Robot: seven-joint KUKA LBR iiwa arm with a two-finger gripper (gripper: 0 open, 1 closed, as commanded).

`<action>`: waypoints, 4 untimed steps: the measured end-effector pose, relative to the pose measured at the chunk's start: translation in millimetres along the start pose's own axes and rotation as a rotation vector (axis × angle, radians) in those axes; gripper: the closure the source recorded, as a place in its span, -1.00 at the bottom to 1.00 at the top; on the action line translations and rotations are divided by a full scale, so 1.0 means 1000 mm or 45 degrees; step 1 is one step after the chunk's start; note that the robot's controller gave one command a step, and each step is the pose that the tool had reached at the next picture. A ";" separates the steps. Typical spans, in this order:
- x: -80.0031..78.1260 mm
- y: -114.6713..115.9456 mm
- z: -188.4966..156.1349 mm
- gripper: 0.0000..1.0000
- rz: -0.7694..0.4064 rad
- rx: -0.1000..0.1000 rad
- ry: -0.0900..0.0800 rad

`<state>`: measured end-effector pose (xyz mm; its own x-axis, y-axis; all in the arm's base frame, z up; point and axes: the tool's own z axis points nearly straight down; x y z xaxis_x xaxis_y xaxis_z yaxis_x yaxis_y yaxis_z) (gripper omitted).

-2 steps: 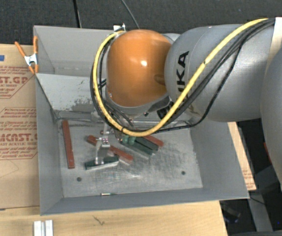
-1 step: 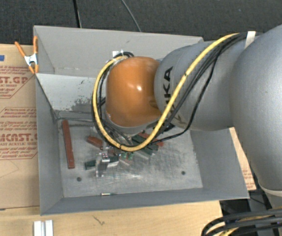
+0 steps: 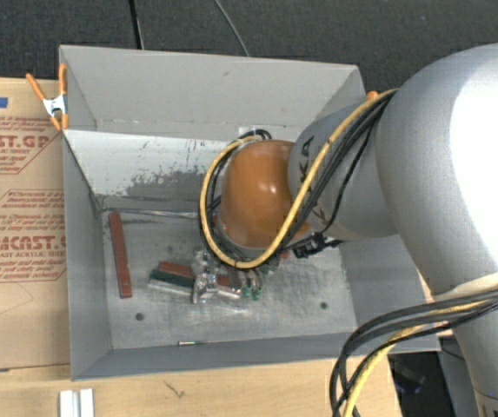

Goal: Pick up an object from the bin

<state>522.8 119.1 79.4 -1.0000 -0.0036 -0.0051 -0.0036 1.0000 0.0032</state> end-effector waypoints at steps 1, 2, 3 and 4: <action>0.000 0.000 0.000 1.00 0.000 0.000 0.000; -0.010 -0.019 -0.057 1.00 0.056 0.003 0.012; -0.007 -0.030 -0.097 1.00 0.138 0.002 0.000; -0.012 -0.007 -0.133 -1.00 0.081 0.003 0.004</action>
Offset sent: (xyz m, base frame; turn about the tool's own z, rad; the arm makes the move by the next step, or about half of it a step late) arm 0.0171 -0.0287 0.0856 0.0653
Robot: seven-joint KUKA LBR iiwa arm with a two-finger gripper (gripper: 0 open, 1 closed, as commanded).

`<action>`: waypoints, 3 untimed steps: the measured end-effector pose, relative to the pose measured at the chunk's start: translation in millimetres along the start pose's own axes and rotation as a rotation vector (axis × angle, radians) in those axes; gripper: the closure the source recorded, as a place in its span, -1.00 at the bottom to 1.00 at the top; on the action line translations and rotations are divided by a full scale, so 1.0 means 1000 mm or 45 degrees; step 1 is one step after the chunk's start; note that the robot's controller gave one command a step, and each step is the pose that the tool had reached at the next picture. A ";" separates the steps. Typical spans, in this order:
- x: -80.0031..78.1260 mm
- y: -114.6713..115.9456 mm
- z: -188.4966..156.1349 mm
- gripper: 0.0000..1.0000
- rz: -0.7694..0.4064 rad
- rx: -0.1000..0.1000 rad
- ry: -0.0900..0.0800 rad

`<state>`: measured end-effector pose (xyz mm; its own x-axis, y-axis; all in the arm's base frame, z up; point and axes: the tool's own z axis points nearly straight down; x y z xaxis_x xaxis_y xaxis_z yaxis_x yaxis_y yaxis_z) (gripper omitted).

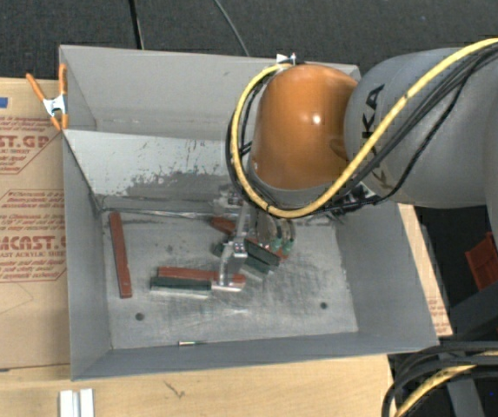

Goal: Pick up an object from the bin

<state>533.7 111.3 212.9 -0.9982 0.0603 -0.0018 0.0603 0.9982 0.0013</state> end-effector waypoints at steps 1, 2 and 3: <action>0.000 0.000 0.000 -1.00 0.000 0.000 0.000; 0.020 0.001 0.067 -1.00 -0.044 -0.001 -0.005; 0.042 0.016 0.136 -1.00 -0.261 0.000 -0.005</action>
Offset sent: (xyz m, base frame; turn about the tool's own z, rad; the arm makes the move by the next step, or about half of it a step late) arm -0.0434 0.0051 -0.1428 -0.0741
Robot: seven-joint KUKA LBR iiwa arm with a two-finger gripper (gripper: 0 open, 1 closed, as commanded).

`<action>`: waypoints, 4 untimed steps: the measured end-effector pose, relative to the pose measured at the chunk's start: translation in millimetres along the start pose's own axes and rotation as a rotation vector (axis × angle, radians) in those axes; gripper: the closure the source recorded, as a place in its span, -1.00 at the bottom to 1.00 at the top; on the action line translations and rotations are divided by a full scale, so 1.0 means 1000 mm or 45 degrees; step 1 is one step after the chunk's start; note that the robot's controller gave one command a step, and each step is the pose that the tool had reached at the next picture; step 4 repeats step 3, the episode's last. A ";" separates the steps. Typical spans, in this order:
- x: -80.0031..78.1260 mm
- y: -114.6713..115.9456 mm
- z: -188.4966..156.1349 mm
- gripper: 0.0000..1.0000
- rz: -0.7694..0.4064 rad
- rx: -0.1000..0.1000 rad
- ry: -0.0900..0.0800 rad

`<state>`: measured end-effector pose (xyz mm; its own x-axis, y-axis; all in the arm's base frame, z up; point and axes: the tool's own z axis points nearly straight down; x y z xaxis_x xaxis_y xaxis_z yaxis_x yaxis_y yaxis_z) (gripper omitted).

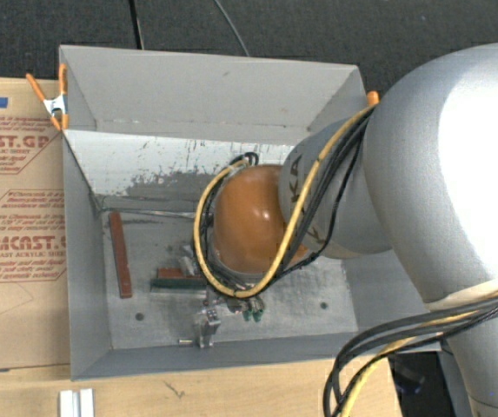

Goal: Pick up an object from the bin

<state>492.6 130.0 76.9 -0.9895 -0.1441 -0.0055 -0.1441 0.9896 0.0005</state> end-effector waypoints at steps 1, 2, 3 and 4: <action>-0.036 -0.031 0.004 1.00 0.283 -0.004 0.013; -0.036 -0.031 0.004 1.00 0.284 -0.004 0.012; -0.006 -0.059 -0.134 1.00 0.274 0.000 0.006; -0.006 -0.059 -0.134 1.00 0.274 0.000 0.006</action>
Offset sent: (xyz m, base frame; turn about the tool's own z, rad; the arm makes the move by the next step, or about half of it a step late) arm 0.0000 0.0000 0.0000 0.0000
